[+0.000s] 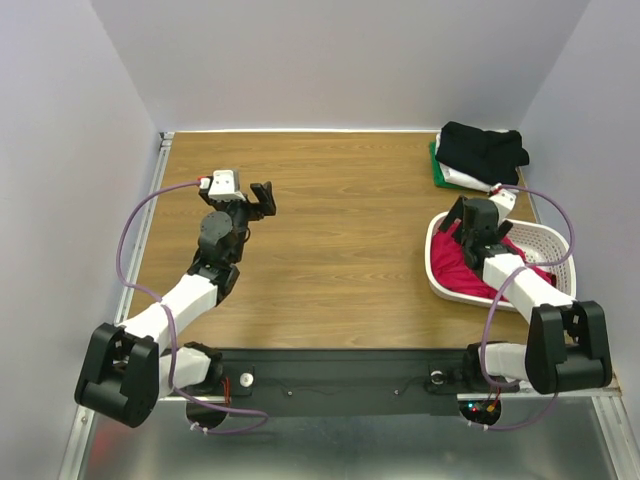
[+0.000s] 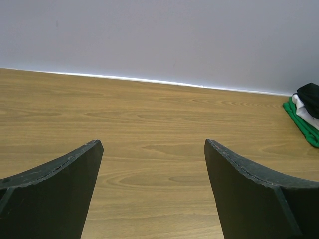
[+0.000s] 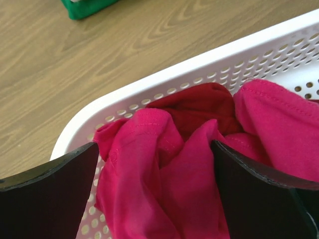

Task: Fold and stack the t-shirts
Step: Grab the tshirt from the pile, then move the tshirt to the center of the board

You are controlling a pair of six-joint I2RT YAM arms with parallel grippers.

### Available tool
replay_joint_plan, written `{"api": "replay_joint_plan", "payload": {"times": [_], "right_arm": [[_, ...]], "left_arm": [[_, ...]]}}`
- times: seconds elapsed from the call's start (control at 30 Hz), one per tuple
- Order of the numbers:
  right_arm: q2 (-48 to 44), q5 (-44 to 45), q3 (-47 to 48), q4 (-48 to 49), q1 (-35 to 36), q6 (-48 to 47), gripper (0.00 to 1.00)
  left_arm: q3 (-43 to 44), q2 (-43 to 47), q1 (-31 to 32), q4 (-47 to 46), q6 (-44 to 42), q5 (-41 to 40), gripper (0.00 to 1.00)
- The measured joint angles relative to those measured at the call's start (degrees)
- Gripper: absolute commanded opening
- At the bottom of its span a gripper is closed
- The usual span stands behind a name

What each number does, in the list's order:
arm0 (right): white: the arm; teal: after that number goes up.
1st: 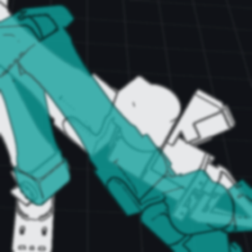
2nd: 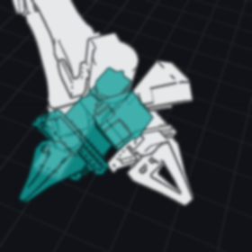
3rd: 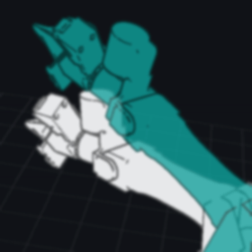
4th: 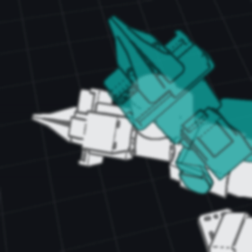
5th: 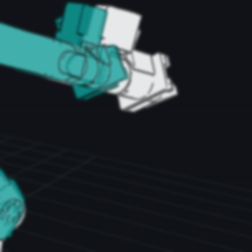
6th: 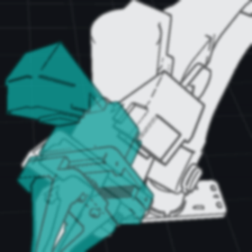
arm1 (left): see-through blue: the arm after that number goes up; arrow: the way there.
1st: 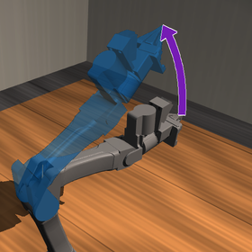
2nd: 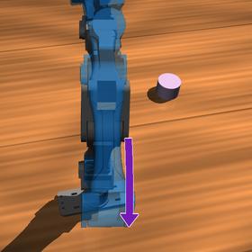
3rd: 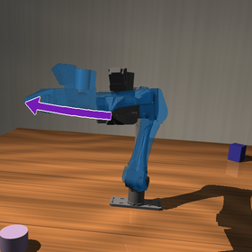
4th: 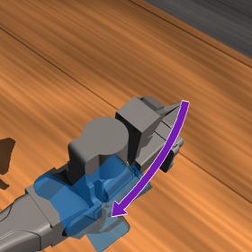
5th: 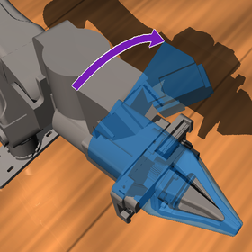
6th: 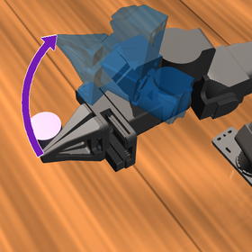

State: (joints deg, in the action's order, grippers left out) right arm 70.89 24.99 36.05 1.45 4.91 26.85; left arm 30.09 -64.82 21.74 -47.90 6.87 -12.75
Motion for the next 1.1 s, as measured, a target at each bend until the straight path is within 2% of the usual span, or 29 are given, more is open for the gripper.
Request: {"api": "replay_joint_plan", "payload": {"times": [0.07,0.1,0.17,0.2,0.27,0.3,0.33,0.5,0.63,0.8,0.9,1.03,1.1], "right_arm": [[1.2,0.09,0.37,-0.5,0.0,0.15,0.89],[1.68,0.09,0.57,-0.9,0.0,0.2,0.73],[1.92,0.17,0.68,-1.07,0.0,0.42,0.56],[1.92,0.17,0.68,-1.16,0.0,0.35,0.39],[1.86,0.42,0.68,-1.49,0.0,0.48,0.23],[1.77,0.59,0.68,-1.55,0.0,0.68,0.08],[1.29,0.7,0.68,-1.99,0.0,0.7,0.01],[-2.93,0.72,2.45,-5.68,0.0,0.2,0.0],[-5.33,0.7,9.68,-8.79,0.0,-1.4,0.0],[-5.46,-0.98,23.08,-10.4,0.04,-4.35,0.0],[-2.25,-3.72,33.4,-11.13,0.48,-6.1,0.0],[5.18,-6.19,47.87,-10.67,4.63,-9.73,0.0],[9.64,-6.64,54.75,-10.93,8.94,-12.07,0.0]], "left_arm": [[-0.02,0.44,0.0,0.28,0.0,-0.46,0.96],[-0.02,0.76,0.0,0.31,0.0,-0.81,0.96],[0.0,1.14,0.0,0.28,0.0,-1.14,0.96],[0.0,1.16,0.0,0.26,0.02,-1.25,0.96],[-0.02,1.16,0.0,0.42,0.02,-1.36,0.96],[-0.02,1.16,0.0,0.55,0.0,-1.44,0.96],[0.0,1.16,0.0,0.55,0.02,-1.46,0.96],[-0.02,1.16,0.0,0.76,0.0,-2.71,0.97],[-0.02,1.16,0.0,1.11,0.0,-3.54,0.98],[0.0,0.79,-0.11,1.09,-0.02,-4.22,0.98],[0.07,-0.37,-0.15,1.16,-0.04,-4.33,0.98],[0.48,-2.05,-0.48,2.14,-0.09,-4.44,0.98],[0.76,-2.54,-0.61,2.45,-0.15,-4.5,0.98]]}}
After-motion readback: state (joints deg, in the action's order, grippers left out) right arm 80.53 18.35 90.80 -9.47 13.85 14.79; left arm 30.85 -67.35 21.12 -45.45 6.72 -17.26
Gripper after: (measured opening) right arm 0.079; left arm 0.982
